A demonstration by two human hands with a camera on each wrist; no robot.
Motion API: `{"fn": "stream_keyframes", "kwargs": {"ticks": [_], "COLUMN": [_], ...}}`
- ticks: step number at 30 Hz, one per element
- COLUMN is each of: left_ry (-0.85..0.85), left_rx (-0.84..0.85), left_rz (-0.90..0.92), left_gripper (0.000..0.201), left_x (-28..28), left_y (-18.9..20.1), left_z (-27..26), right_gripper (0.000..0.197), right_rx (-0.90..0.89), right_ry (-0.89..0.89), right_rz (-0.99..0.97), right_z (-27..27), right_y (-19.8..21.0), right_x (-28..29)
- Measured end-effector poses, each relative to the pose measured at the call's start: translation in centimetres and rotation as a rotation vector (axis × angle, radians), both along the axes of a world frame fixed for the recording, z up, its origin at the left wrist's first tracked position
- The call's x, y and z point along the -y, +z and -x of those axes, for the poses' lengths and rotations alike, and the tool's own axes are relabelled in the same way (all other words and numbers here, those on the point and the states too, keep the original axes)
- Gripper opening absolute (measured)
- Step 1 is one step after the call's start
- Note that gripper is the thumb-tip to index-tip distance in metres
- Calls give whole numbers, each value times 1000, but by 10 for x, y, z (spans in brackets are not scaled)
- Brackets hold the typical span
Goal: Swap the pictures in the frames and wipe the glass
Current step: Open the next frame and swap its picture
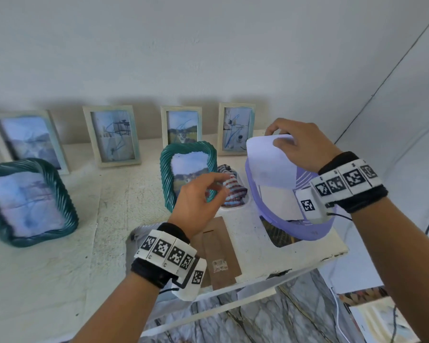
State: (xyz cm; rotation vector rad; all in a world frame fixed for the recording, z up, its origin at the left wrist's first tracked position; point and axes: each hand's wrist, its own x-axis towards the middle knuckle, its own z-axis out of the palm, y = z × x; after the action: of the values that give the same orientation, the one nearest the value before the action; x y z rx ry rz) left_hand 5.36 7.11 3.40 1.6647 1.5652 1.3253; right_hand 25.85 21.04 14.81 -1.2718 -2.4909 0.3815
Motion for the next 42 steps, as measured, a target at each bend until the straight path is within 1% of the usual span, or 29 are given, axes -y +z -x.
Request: {"fn": "stream_keyframes", "kwargs": {"ticks": [2,4,8,10,13,16,18,20,24,30,32,35,38,42], "left_ry": [25,31,-3,29,94,163,200,242,346,390,391,392,403,405], "left_rx": [55,96,138,196,334,421,440,409,203,-30,-83,-171,-184,-174], "left_rz": [15,36,68,104,152,219,270,325,412,334,293,288,333,359], "left_gripper": [30,33,18,9,8,11,12,13,14,15,16,22,31,35], "left_x": [7,17,42,57,81,104,117,130,150,161,162,162,164,166], "left_y": [7,12,5,-2,-12,-26,-38,-52,-75,-86,-89,-96,-101,-104], "left_z": [5,11,32,45,64,80,88,94,102,96,95,96,97,94], "right_gripper": [20,18,16,20,33,32,28,27,26,25,24,22,22,25], "right_rx": [-61,-144,-314,-415,-521,-558,-533,-511,-428,-339,-317,-243,-158,-101], "right_ry": [72,142,270,271,198,153,146,132,133,109,100,103,118,120], "right_rz": [-15,20,132,187,334,569,605,606,608,475,461,447,418,428], "right_z": [10,22,45,56,71,84,91,96,104,107,107,106,105,107], "right_y": [7,7,-15,-35,-68,-102,-121,-140,-166,-179,-182,-182,-182,-184], "right_x": [25,47,77,87,104,127,143,155,168,176,176,178,180,181]}}
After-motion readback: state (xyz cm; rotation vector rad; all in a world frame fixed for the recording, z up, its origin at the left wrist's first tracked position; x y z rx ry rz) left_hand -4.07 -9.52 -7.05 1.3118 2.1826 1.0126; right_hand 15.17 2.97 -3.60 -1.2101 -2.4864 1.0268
